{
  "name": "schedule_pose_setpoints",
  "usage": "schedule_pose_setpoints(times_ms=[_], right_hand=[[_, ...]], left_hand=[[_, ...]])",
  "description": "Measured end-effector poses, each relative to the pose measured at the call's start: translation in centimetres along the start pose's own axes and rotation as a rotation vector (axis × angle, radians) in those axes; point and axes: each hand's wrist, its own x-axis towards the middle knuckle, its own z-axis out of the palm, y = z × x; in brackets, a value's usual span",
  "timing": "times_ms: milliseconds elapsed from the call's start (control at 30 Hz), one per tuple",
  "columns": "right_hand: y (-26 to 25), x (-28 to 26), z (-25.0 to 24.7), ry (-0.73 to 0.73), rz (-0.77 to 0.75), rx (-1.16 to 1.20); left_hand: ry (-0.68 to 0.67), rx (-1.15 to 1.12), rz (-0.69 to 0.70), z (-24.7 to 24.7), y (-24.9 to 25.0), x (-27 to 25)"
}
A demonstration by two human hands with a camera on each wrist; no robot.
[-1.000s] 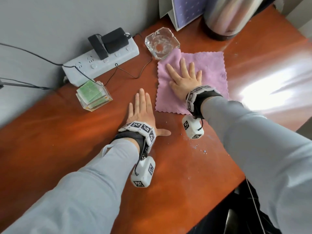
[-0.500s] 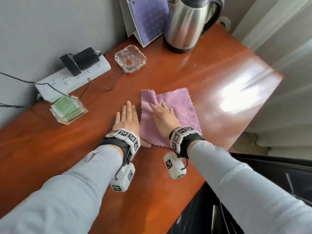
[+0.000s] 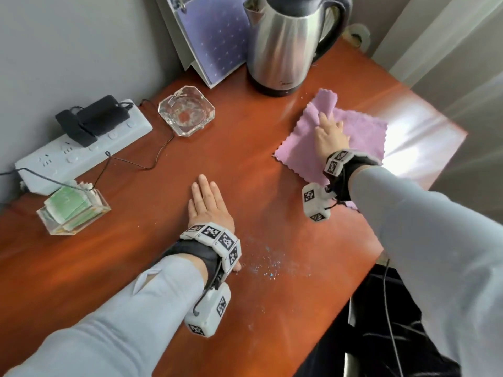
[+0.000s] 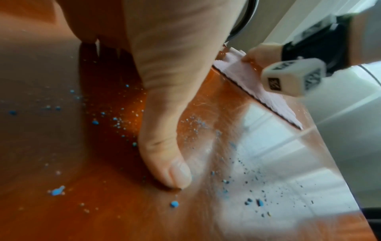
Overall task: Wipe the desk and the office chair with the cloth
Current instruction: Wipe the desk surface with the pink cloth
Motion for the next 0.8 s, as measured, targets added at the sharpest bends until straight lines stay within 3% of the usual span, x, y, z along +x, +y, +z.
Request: schedule_pose_setpoints(times_ms=[200, 400, 633, 800], right_hand=[[-2.5, 6.1, 0.4, -0.055, -0.032, -0.162], [-2.7, 6.7, 0.8, -0.052, -0.089, -0.299], [-2.1, 0.2, 2.7, -0.106, -0.2, -0.371], [-1.5, -7.9, 5.5, -0.126, -0.265, -0.367]], left_hand=[[-0.027, 0.058, -0.045, 0.6, 0.4, 0.3], [-0.015, 0.063, -0.049, 0.7, 0.5, 0.2], [0.071, 0.036, -0.083, 1.4, 1.0, 0.5], [0.23, -0.223, -0.043, 1.7, 1.1, -0.2]])
